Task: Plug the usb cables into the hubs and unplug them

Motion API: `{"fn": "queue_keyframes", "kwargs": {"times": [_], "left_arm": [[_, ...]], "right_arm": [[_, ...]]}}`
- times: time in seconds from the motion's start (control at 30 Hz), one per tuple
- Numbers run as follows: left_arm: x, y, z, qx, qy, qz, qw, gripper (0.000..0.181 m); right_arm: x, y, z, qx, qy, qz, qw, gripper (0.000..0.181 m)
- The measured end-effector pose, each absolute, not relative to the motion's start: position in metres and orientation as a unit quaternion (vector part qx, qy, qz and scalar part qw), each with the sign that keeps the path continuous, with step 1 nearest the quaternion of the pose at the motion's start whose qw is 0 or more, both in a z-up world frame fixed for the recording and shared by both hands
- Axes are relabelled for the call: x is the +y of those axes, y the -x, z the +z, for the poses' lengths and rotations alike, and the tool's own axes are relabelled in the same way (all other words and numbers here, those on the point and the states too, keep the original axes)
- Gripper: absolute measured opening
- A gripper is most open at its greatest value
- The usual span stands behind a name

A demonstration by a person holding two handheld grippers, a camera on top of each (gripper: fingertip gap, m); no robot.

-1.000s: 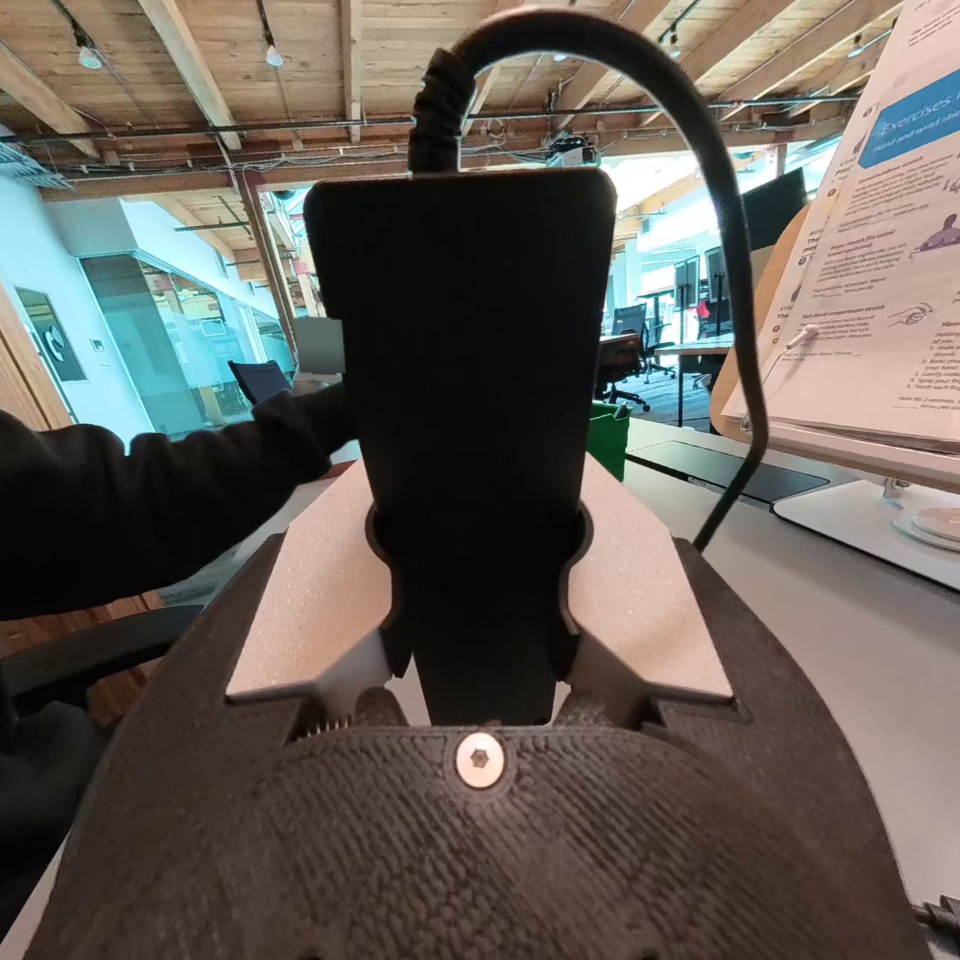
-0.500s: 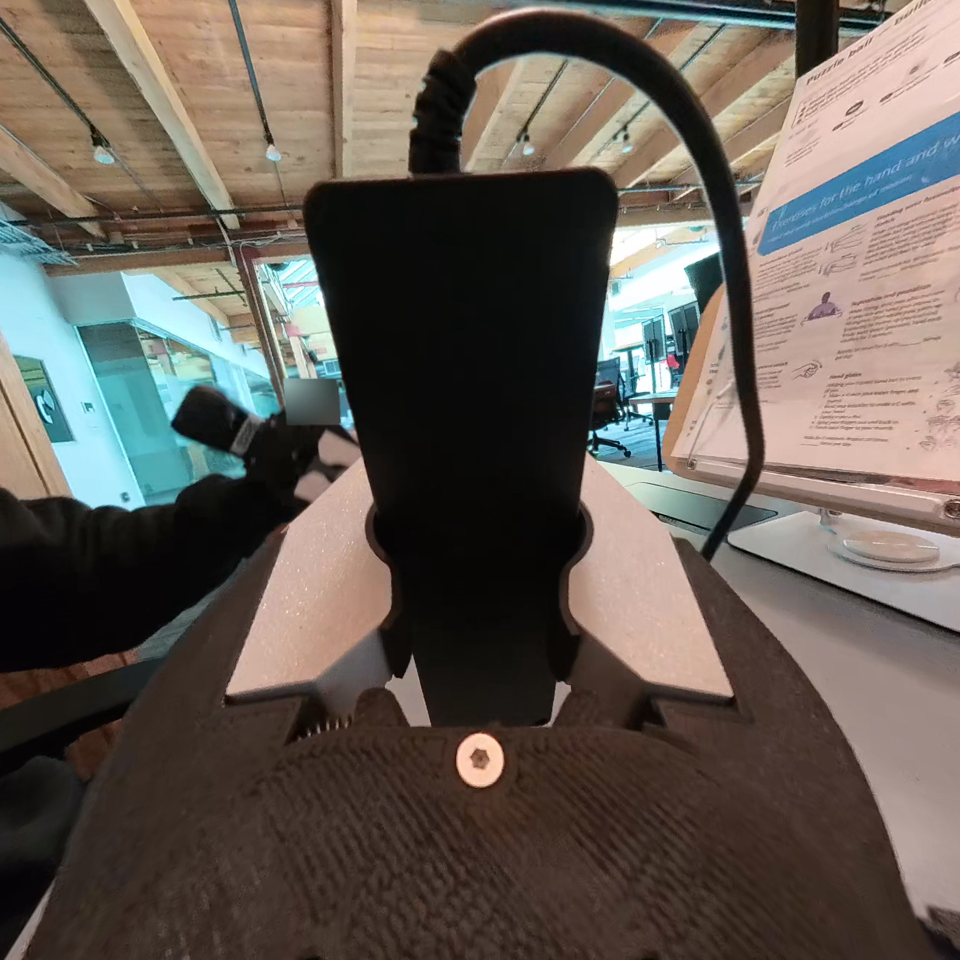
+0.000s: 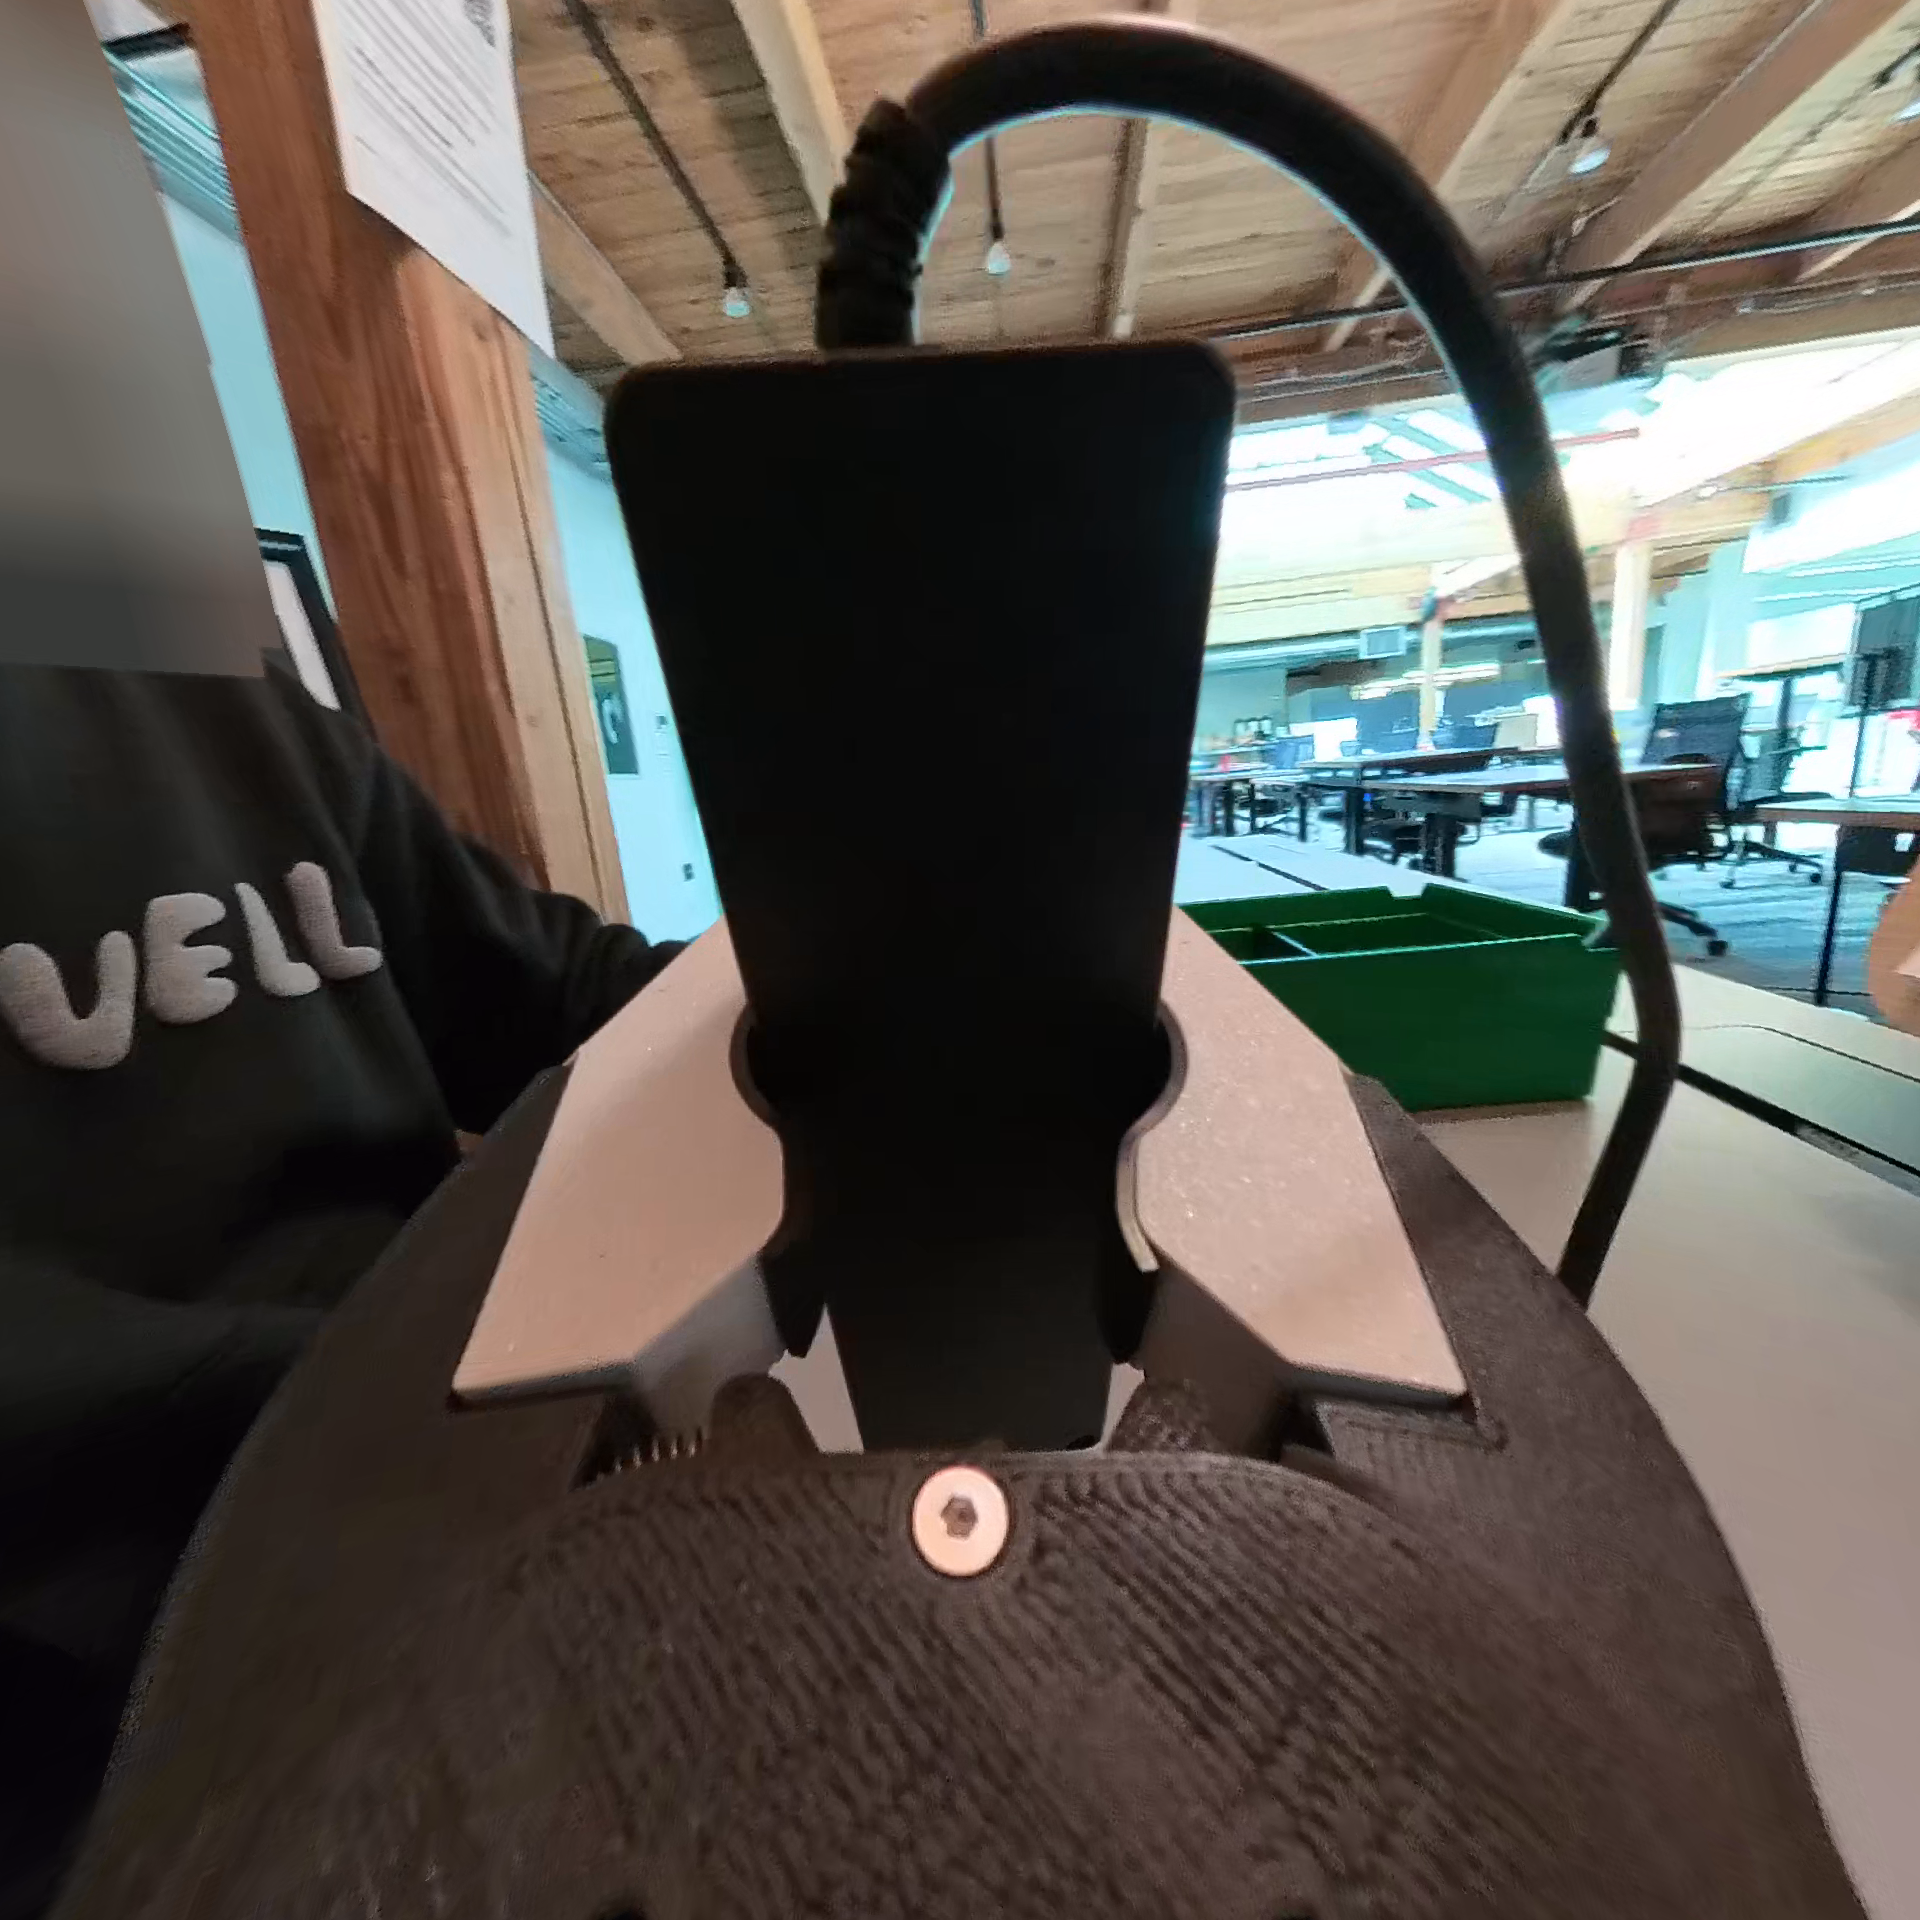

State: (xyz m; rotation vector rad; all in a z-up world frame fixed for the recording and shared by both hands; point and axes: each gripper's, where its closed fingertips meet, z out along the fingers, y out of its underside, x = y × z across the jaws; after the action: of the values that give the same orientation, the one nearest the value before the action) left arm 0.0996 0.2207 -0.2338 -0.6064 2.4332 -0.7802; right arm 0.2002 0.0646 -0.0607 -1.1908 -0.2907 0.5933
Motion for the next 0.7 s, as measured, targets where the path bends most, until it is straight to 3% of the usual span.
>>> {"fn": "queue_keyframes", "kwargs": {"times": [0.2,0.33,0.47,0.7], "left_arm": [[0.204,-0.125,-0.201,0.828,0.339,-0.357,0.267,0.032],[0.21,-0.147,-0.217,0.779,0.486,-0.316,0.238,0.036],[0.195,-0.161,-0.229,0.758,0.529,-0.314,0.217,0.038],[0.19,-0.176,-0.258,0.758,0.571,-0.239,0.205,0.021]], "right_arm": [[0.07,-0.19,-0.07,-0.153,0.564,0.277,0.763,0.063],[0.085,-0.203,-0.081,-0.121,0.598,0.222,0.761,0.063],[0.09,-0.22,-0.084,-0.086,0.612,0.181,0.765,0.063],[0.097,-0.224,-0.089,-0.078,0.635,0.141,0.756,0.063]]}}
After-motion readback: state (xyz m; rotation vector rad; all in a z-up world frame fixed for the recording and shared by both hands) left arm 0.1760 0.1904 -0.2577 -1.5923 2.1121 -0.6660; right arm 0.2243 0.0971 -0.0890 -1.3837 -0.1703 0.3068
